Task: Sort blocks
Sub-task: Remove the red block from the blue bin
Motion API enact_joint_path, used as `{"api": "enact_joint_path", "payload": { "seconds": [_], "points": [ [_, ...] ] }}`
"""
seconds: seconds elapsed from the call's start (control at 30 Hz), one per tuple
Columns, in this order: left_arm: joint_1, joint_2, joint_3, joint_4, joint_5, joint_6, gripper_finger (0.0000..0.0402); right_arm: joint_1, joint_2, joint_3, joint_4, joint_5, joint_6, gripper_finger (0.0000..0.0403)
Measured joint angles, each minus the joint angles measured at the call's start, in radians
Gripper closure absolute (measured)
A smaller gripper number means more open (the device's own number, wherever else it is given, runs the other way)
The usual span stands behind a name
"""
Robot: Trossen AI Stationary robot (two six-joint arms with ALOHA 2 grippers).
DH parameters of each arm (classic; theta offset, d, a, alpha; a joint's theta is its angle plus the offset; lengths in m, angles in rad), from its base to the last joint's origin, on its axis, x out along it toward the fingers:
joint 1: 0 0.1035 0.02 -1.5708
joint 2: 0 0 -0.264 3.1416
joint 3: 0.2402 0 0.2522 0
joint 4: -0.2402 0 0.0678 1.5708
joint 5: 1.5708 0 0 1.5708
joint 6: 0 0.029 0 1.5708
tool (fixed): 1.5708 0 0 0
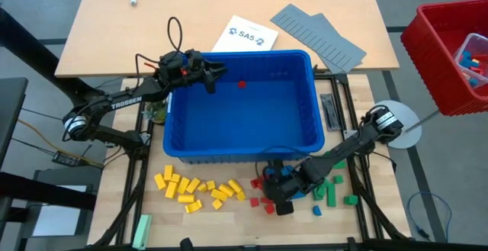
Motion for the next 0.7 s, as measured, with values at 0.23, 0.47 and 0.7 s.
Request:
{"api": "enact_joint_path", "payload": {
  "seconds": [0.23,0.47,0.7],
  "points": [
    [0.000,0.000,0.000,0.000,0.000,0.000,0.0238,-0.031,-0.023,0.008,0.001,-0.004,-0.071,0.0258],
    [0.000,0.000,0.000,0.000,0.000,0.000,0.0238,-0.073,-0.154,0.075,0.030,-0.034,-0.321,0.0229],
    [0.000,0.000,0.000,0.000,0.000,0.000,0.0238,-0.193,-0.271,0.105,0.131,0.118,-0.522,0.0228]
  ]
}}
